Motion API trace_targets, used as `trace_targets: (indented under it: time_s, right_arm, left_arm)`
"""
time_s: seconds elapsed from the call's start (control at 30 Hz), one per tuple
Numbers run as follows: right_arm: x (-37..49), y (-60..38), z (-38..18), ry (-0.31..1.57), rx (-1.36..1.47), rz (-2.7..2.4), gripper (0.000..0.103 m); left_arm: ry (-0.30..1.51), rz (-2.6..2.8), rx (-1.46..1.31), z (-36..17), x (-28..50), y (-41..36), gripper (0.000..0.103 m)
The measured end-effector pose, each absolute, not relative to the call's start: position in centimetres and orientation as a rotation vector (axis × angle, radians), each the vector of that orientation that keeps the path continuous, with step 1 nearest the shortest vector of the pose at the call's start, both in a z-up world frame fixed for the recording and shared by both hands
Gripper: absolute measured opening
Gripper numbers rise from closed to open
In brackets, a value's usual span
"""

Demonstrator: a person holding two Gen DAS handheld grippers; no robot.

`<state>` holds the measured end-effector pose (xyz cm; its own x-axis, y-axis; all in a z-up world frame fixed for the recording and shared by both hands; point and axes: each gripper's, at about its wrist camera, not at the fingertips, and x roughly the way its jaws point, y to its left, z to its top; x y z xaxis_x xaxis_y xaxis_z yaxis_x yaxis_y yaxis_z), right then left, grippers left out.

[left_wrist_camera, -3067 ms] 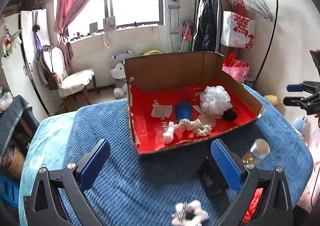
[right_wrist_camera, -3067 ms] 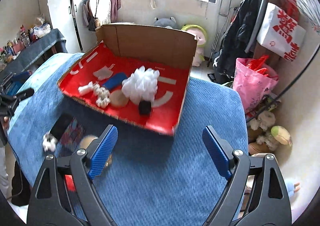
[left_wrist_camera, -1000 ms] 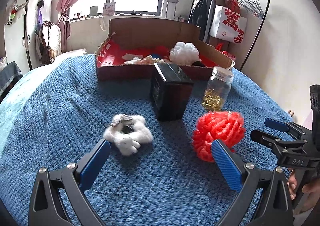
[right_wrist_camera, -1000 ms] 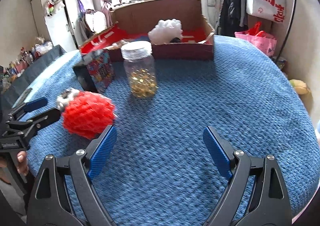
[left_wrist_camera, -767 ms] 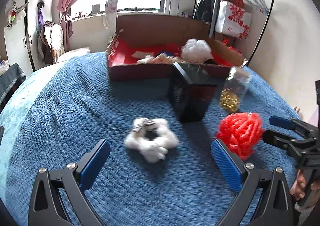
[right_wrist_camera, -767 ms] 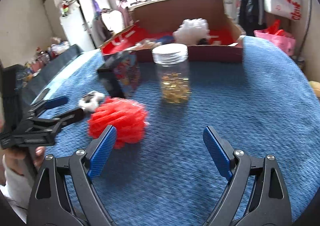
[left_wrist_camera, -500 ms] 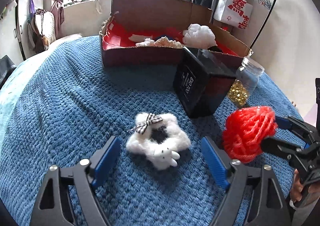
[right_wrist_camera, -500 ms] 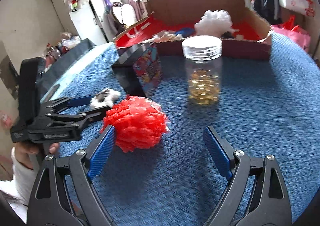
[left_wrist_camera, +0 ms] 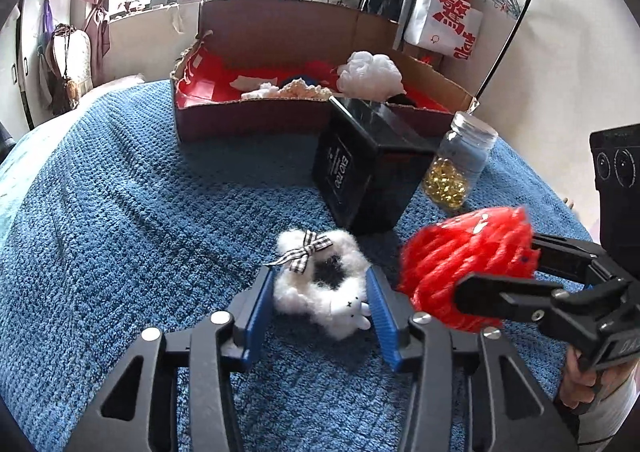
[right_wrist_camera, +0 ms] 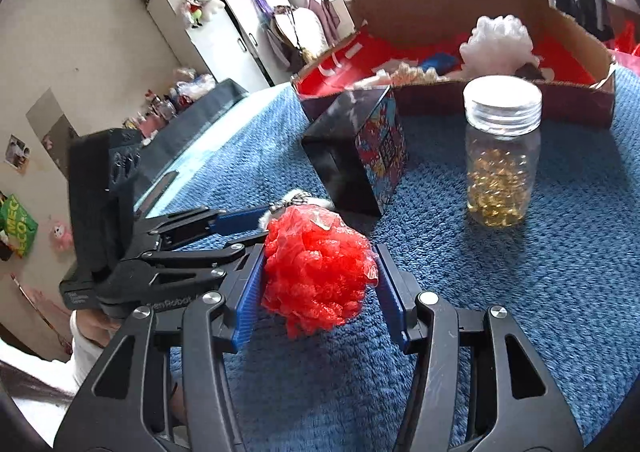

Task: Organize soft objects
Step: 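Grasp the red mesh bath puff with the right tool while the left tool grasps the white bunny ring, then lift and carry the bath puff and bunny ring into the red box with both tools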

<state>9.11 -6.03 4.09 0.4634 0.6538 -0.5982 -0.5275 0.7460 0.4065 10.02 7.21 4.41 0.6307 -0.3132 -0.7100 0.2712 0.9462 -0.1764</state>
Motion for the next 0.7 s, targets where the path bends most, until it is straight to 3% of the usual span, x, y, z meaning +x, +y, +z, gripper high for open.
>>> trace_targets:
  time_s: [0.37, 0.47, 0.53, 0.7]
  right_arm:
    - [6.2, -10.8, 5.9, 0.76, 0.146, 0.601, 0.049]
    - [6.0, -11.3, 5.5, 0.772, 0.138, 0.582, 0.049]
    - [6.0, -11.8, 5.2, 0.782, 0.122, 0.556, 0.05]
    - [6.1, -12.1, 4.5, 0.809, 0.071, 0.508, 0.063]
  left_arm:
    - [0.816, -0.397, -0.079, 4.9, 7.8, 6.1, 0.04]
    - [0.822, -0.383, -0.065, 4.5, 7.7, 5.7, 0.055]
    - [0.827, -0.385, -0.047, 4.3, 7.8, 5.3, 0.077]
    - [0.828, -0.379, 0.044, 4.2, 7.9, 3.9, 0.079]
